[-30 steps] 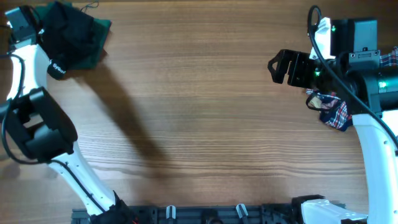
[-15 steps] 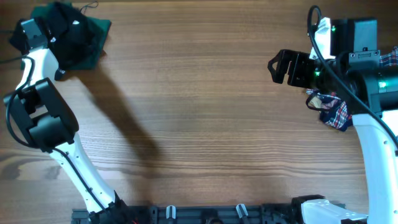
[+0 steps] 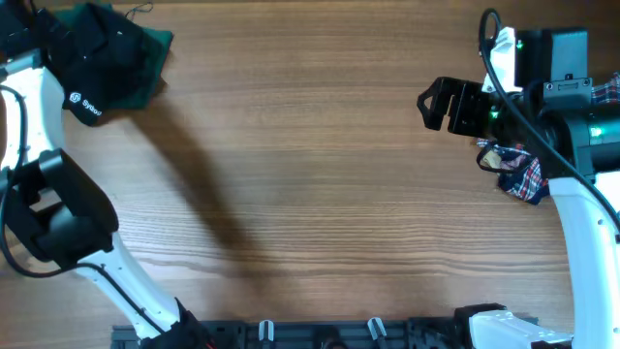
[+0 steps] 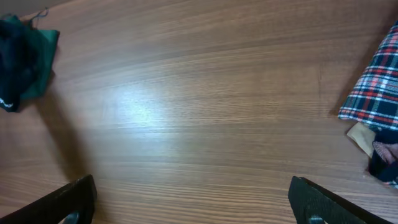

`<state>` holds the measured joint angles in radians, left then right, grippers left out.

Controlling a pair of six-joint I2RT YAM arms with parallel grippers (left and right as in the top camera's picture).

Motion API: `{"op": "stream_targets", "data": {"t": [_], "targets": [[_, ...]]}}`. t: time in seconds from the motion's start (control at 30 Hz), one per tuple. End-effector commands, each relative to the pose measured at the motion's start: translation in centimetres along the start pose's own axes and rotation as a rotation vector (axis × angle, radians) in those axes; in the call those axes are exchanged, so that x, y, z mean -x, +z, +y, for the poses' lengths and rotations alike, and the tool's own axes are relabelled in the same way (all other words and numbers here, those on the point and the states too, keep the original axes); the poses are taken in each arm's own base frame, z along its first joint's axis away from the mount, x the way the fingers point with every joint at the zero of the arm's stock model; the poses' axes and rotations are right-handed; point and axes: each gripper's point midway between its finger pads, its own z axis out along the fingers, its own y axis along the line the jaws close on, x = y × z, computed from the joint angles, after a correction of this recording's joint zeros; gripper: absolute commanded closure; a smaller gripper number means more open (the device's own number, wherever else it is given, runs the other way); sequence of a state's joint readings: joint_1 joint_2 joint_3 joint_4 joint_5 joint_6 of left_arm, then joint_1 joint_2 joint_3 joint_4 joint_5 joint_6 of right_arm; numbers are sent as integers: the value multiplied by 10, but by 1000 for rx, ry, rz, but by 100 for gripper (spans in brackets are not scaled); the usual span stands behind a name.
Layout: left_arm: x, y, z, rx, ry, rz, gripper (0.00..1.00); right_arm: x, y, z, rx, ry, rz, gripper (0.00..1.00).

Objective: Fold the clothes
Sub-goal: 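Lower the bundle onto the green cloth at upper left and release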

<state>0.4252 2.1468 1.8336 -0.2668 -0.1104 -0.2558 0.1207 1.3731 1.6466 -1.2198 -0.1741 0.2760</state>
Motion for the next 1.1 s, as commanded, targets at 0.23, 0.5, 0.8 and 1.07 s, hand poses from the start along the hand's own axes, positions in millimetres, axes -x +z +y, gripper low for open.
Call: {"op": "stream_targets", "data": {"t": [0.23, 0.5, 0.8, 1.07], "targets": [[-51, 63, 75, 140, -19, 74, 85, 4, -8, -2, -14, 15, -24, 0], [-120, 100, 106, 191, 16, 208, 77, 4, -8, -2, -13, 23, -26, 0], [-83, 87, 96, 168, 79, 131, 59, 7, -8, -1, -10, 21, -37, 0], [-3, 35, 63, 113, 74, -28, 59, 8, -8, -1, -9, 20, -40, 0]]}}
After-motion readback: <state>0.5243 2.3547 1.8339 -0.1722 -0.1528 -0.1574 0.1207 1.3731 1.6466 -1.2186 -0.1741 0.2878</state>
